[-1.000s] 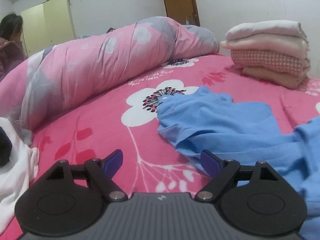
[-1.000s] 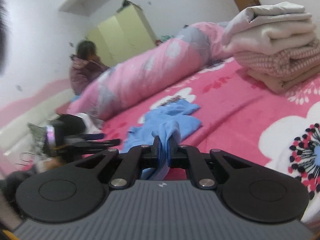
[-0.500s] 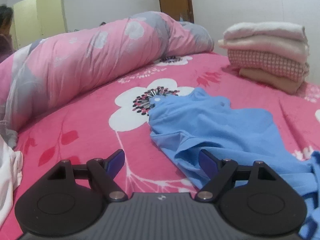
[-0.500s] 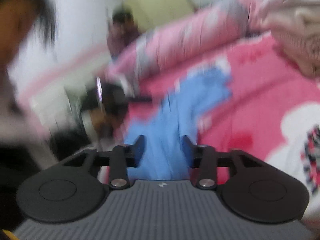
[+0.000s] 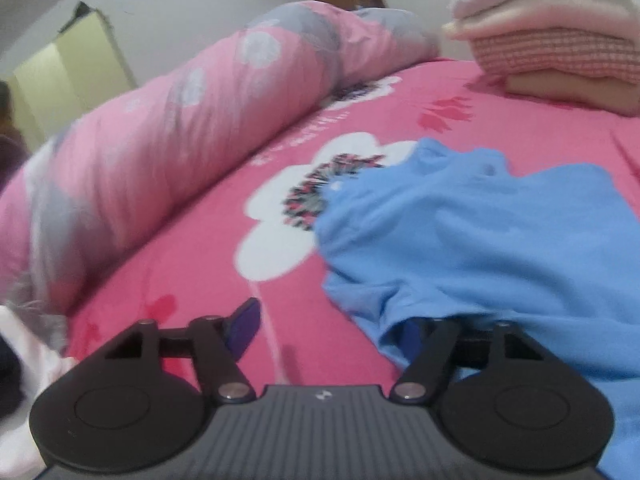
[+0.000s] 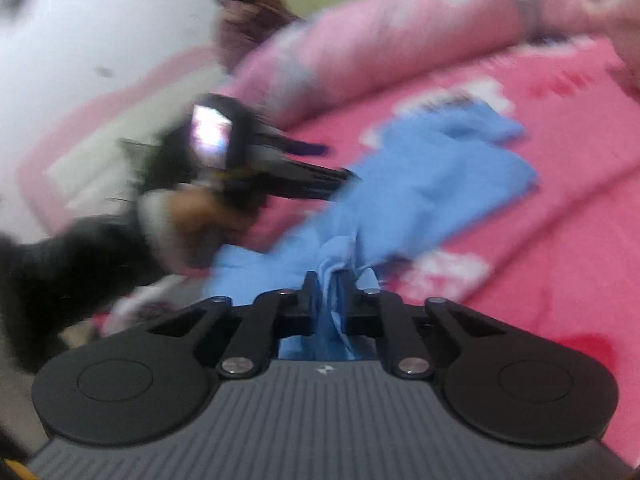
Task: Fold clothes
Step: 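Grasp another edge of the blue shirt with the left gripper, then lift the blue shirt high with both grippers and shake it out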
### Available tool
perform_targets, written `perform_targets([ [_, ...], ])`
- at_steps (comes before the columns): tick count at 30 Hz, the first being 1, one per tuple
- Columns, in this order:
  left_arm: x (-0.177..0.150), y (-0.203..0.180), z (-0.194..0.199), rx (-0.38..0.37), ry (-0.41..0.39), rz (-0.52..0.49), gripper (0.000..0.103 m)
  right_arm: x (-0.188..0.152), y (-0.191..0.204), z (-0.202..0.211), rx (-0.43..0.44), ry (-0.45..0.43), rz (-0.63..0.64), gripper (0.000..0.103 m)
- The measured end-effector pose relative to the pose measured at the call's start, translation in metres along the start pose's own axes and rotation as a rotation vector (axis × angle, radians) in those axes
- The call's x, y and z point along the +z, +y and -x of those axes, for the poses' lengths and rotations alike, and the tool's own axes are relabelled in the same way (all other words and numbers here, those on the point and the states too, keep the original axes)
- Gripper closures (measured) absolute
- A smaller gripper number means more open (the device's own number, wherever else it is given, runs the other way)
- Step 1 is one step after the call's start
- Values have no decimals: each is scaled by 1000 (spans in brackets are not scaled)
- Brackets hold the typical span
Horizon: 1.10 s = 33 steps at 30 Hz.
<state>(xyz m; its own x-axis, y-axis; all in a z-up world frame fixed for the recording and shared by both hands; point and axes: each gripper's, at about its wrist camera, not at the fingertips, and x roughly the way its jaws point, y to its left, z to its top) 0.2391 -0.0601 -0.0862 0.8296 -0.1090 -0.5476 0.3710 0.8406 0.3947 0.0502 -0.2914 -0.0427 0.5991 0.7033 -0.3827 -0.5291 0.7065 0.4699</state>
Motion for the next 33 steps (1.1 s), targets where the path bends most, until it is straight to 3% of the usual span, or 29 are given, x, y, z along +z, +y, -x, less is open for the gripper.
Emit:
perform_targets([
  [7, -3, 25, 6, 5, -31, 109, 49, -16, 66, 0, 375, 135, 94, 94],
  [10, -2, 27, 8, 6, -48, 124, 49, -10, 39, -1, 278, 90, -14, 88],
  [12, -2, 28, 11, 9, -69, 133, 50, -6, 20, -2, 211, 59, -87, 60],
  [14, -1, 31, 16, 16, -107, 153, 53, -2, 2, -3, 143, 28, -160, 40],
  [21, 9, 48, 42, 92, -276, 251, 58, 12, -63, -5, -97, -82, -414, 41],
  [22, 11, 51, 46, 109, -295, 262, 59, 9, -64, -9, -71, -58, -416, 42],
  [25, 17, 61, 60, 147, -356, 299, 59, 4, -43, -21, 56, 21, -313, 43],
  [27, 22, 67, 71, 163, -397, 320, 59, 3, -17, -22, 136, 63, -168, 44],
  [31, 29, 72, 96, 190, -468, 325, 59, 4, 30, -11, 345, 93, 51, 46],
  [33, 31, 74, 108, 195, -495, 322, 59, 6, 31, -10, 323, 80, 58, 44],
])
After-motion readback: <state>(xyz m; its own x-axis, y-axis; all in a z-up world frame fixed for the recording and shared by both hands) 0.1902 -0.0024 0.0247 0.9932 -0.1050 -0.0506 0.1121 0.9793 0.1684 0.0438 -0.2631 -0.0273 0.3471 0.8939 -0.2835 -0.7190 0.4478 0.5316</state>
